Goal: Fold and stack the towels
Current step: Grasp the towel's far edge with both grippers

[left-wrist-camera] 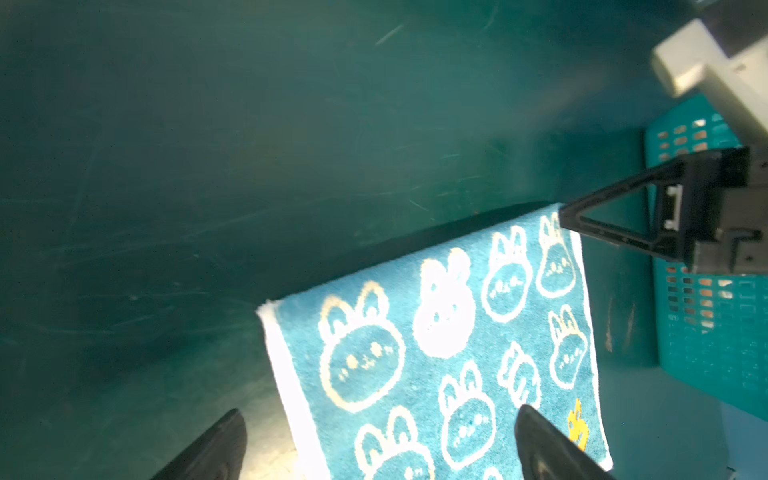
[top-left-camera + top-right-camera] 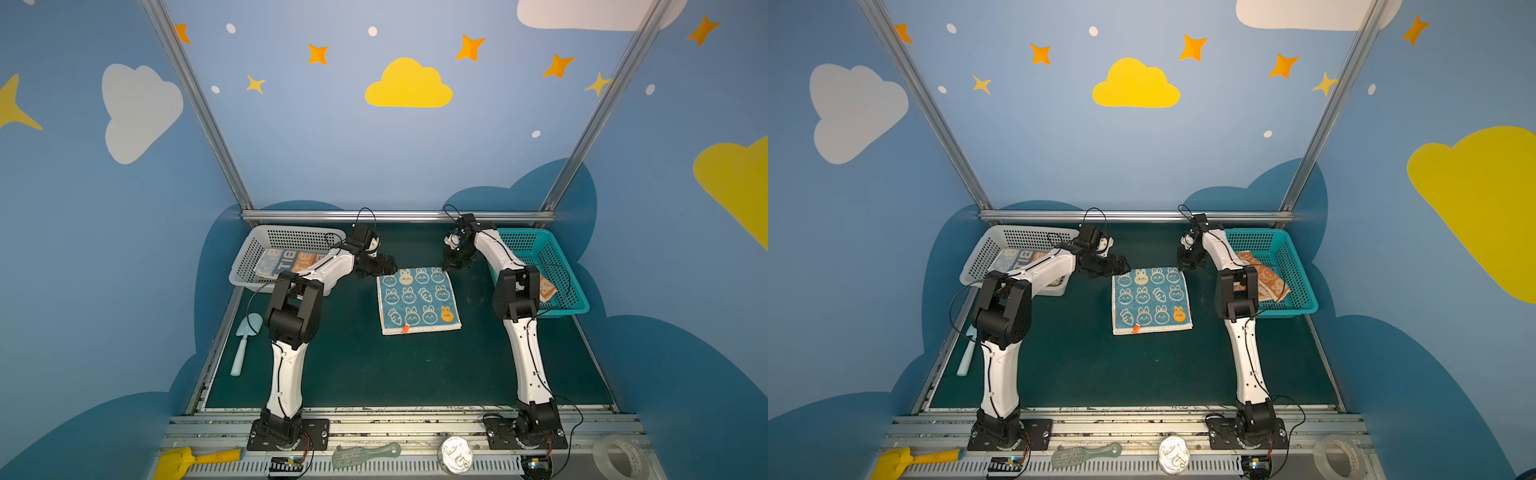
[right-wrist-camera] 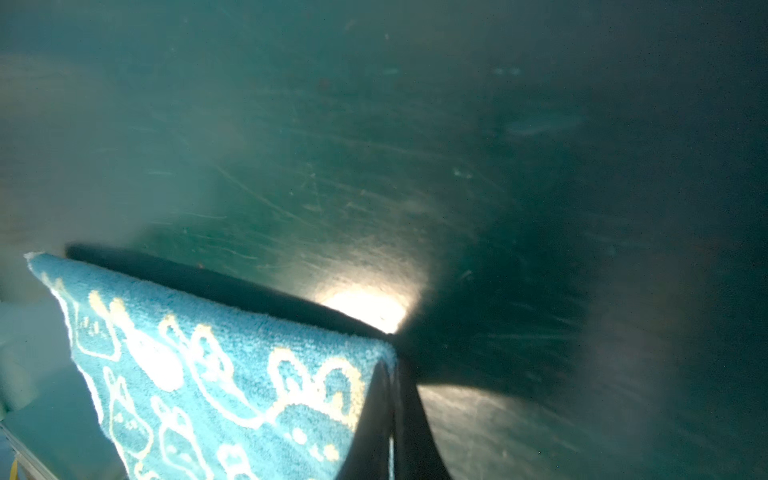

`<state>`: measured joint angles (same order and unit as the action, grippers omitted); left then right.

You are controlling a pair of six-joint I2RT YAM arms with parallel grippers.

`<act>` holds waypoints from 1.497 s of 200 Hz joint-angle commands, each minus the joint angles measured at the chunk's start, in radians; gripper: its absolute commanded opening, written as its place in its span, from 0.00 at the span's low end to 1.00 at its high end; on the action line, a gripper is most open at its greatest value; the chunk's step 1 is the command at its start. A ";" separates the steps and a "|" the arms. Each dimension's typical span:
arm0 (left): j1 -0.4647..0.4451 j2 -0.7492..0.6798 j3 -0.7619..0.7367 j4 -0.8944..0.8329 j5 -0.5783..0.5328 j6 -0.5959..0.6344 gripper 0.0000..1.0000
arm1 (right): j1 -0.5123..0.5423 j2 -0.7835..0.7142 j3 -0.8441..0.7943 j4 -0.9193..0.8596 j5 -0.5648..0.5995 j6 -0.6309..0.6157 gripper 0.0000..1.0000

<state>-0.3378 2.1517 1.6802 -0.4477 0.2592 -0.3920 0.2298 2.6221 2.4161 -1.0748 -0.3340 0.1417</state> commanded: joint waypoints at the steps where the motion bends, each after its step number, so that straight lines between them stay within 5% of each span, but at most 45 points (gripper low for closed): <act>1: 0.013 0.058 0.076 -0.086 0.029 0.013 1.00 | 0.014 0.054 -0.004 -0.025 0.007 -0.001 0.00; 60: 0.023 0.195 0.238 -0.187 0.033 0.070 0.91 | 0.011 0.042 -0.004 -0.032 -0.002 -0.005 0.00; 166: 0.051 0.270 0.268 -0.176 0.074 0.126 0.56 | 0.008 0.031 -0.005 -0.039 -0.029 0.007 0.00; 243: 0.054 0.283 0.256 -0.177 0.085 0.141 0.08 | 0.005 0.023 -0.006 -0.037 -0.037 0.023 0.00; 299: 0.073 0.242 0.260 -0.155 0.068 0.166 0.03 | -0.025 -0.038 -0.011 -0.013 -0.107 0.090 0.00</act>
<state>-0.2790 2.4031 1.9392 -0.5972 0.3332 -0.2497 0.2180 2.6221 2.4161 -1.0771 -0.3950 0.1936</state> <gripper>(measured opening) 0.048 0.049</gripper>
